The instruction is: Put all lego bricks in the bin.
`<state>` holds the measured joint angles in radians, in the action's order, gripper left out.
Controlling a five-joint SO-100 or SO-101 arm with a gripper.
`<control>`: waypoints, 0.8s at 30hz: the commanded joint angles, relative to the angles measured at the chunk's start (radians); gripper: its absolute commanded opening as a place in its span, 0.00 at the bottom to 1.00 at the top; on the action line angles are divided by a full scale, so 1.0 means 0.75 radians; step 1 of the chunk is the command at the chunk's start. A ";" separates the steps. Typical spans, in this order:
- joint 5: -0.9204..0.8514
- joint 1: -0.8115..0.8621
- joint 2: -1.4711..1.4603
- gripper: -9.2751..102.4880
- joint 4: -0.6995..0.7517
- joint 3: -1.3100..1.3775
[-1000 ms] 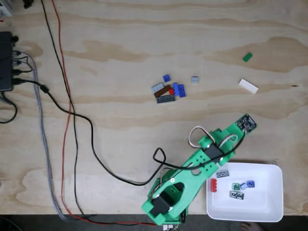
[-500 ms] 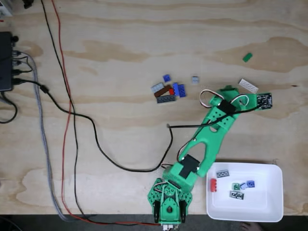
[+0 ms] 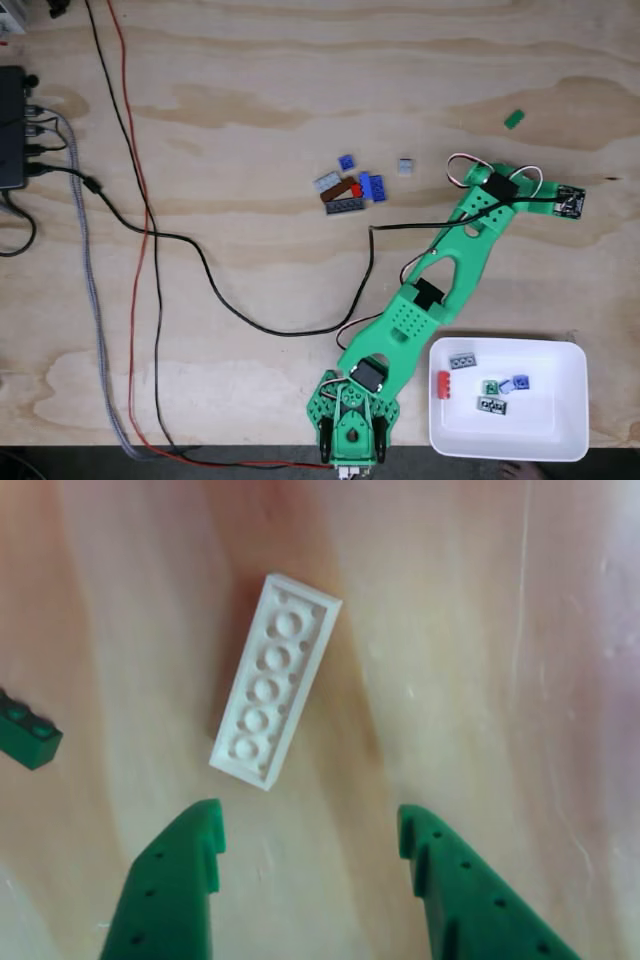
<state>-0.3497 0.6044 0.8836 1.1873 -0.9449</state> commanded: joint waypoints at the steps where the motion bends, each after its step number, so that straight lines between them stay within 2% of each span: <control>1: 0.051 0.051 0.045 0.27 -0.039 0.174; 6: 0.014 0.110 -0.082 0.26 -0.033 0.337; 18: -0.092 0.139 -0.260 0.22 -0.027 0.413; 24: -0.110 0.092 -0.274 0.12 -0.008 0.413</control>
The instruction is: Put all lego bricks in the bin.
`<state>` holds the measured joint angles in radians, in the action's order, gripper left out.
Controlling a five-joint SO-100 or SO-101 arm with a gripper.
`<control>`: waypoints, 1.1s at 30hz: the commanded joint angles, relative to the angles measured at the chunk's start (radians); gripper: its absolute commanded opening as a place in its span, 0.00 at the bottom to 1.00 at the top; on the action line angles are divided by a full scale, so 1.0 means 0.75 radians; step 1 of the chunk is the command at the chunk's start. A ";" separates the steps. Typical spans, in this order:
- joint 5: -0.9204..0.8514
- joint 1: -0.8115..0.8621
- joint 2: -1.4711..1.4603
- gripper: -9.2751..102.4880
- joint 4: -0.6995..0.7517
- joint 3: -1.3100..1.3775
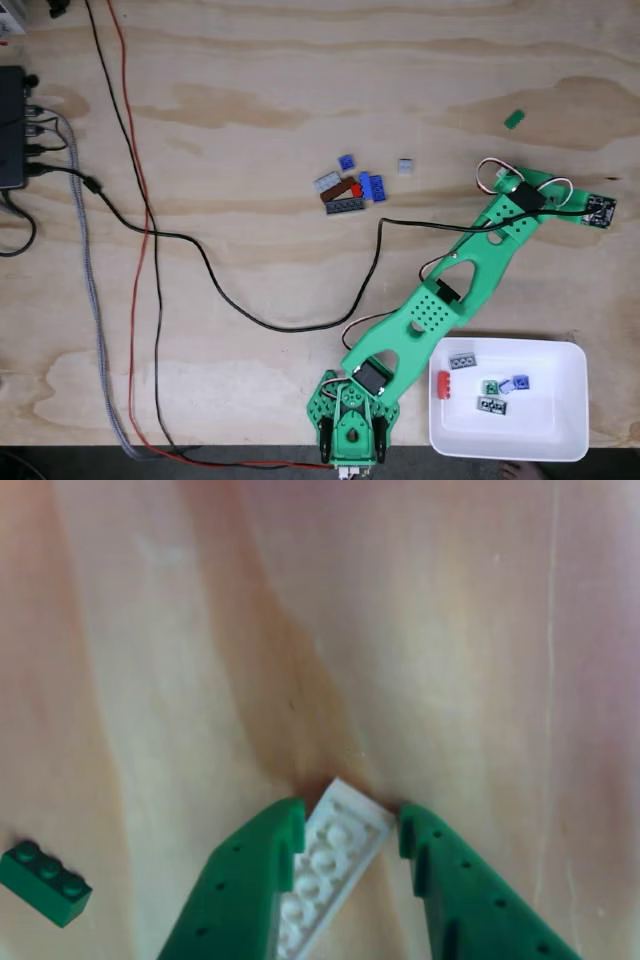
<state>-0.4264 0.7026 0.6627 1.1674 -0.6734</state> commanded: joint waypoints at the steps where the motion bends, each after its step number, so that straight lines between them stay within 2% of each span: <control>1: -0.008 -0.049 0.020 0.11 0.025 0.051; 5: -0.002 -0.090 0.059 0.08 0.041 0.010; 6: -0.002 -0.104 0.080 0.10 0.043 -0.010; 8: -0.002 -0.117 0.145 0.23 0.049 -0.080; 12: -0.031 -0.098 0.272 0.26 0.074 -0.160; 20: -0.070 -0.196 0.180 0.27 0.022 -0.174; 26: 0.022 -0.260 0.166 0.27 0.018 -0.227; 30: 0.080 -0.254 0.157 0.22 0.016 -0.243; 33: 0.094 -0.215 0.149 0.22 0.022 -0.243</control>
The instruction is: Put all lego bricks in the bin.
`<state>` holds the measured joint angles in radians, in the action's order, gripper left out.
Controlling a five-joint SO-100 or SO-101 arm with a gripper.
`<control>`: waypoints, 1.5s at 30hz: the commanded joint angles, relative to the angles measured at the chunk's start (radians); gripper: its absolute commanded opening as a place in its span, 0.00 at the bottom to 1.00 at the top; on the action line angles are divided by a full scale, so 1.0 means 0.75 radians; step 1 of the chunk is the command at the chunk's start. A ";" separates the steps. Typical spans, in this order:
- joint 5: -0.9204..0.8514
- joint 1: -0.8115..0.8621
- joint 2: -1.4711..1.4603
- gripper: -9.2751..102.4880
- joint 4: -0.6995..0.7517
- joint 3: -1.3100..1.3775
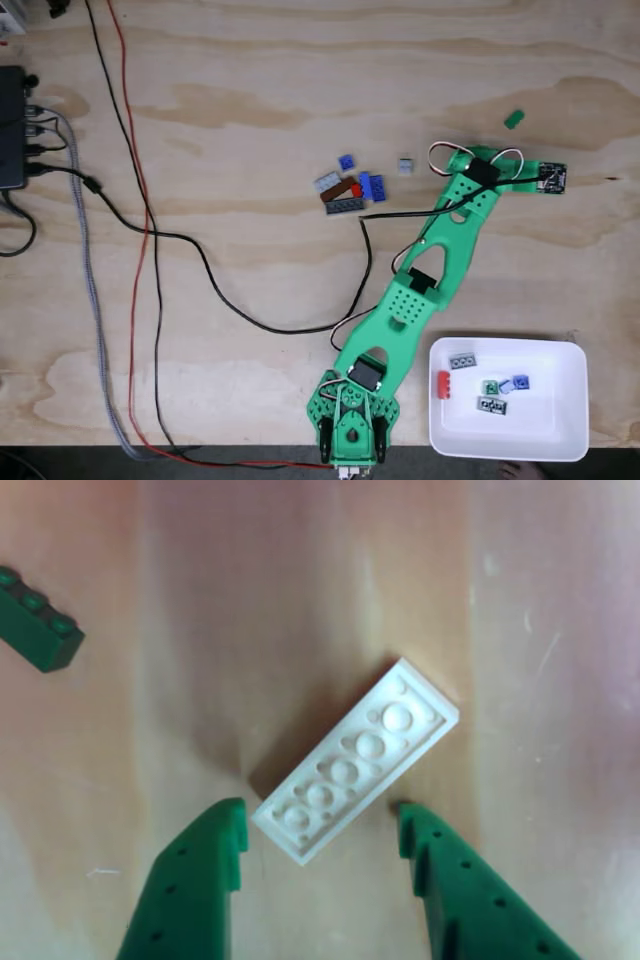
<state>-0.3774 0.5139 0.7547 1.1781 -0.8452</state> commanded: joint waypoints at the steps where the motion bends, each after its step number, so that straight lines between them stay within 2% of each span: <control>1: 0.025 0.053 0.027 0.23 0.014 -0.016; 8: 0.010 0.106 0.016 0.21 0.018 -0.006; 14: -0.029 0.084 0.029 0.09 0.004 -0.051; 21: -0.108 0.012 0.184 0.08 -0.051 -0.276; 24: -0.166 -0.045 0.497 0.08 -0.172 -0.607; 27: -0.282 -0.102 1.047 0.08 -0.223 -0.941; 31: -0.526 -0.112 1.704 0.08 -0.086 -1.014; 34: -0.714 0.047 1.968 0.08 0.239 -0.849; 37: -0.957 0.311 2.039 0.08 0.340 -0.792; 40: -1.231 0.603 2.062 0.08 0.382 -0.941; 45: -1.604 1.053 2.041 0.08 0.292 -1.260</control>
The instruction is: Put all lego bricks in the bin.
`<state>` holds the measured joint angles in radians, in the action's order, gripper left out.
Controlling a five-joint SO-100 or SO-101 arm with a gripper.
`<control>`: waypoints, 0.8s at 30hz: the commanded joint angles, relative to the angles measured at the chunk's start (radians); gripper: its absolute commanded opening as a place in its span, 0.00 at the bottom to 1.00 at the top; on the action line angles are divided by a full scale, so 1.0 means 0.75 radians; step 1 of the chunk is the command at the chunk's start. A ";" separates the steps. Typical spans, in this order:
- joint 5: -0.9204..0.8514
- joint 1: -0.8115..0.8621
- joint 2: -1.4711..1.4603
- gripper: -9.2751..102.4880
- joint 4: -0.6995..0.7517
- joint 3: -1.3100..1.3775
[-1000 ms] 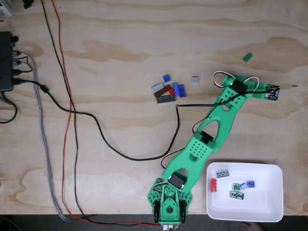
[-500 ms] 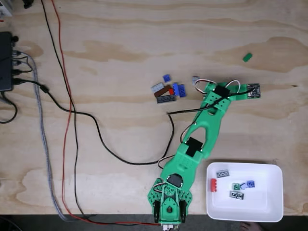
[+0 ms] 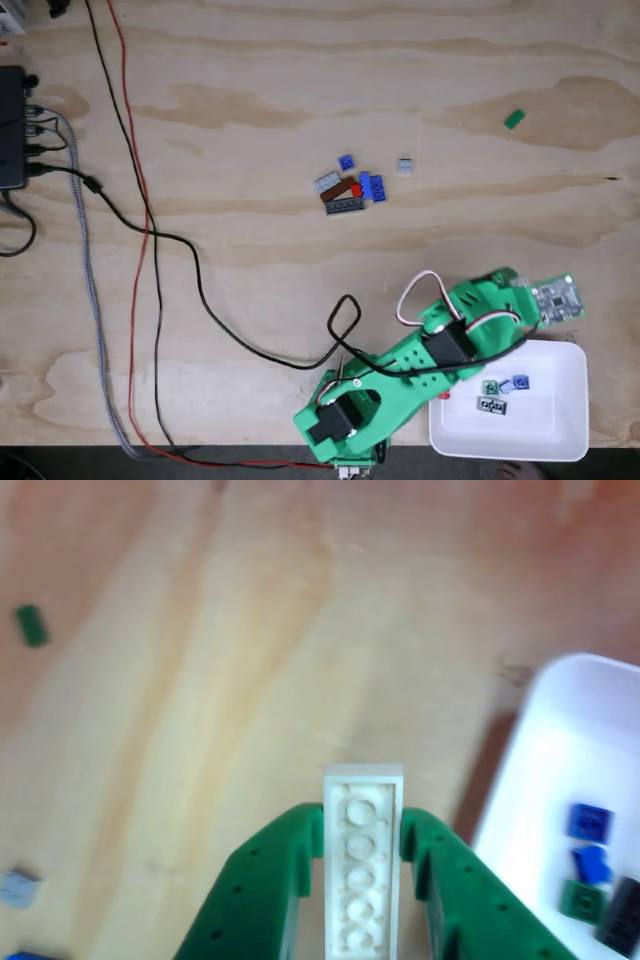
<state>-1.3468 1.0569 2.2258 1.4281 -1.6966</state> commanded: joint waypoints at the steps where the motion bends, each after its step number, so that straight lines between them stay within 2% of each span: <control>1: -0.350 0.387 0.092 0.08 -0.117 -0.219; 4: -0.407 0.481 0.139 0.08 -0.368 -0.522; 9: -0.436 0.530 0.180 0.10 -0.515 -0.783; 12: -0.399 0.524 0.182 0.26 -0.489 -0.781; 17: -0.393 0.472 0.180 0.28 -0.276 -0.685; 20: -0.323 0.344 0.043 0.28 -0.186 -0.509; 22: -0.117 0.139 -0.196 0.27 -0.268 -0.254; 24: 0.059 -0.063 -0.442 0.27 -0.472 -0.061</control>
<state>-1.5463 1.2717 2.1798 1.2410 -2.0571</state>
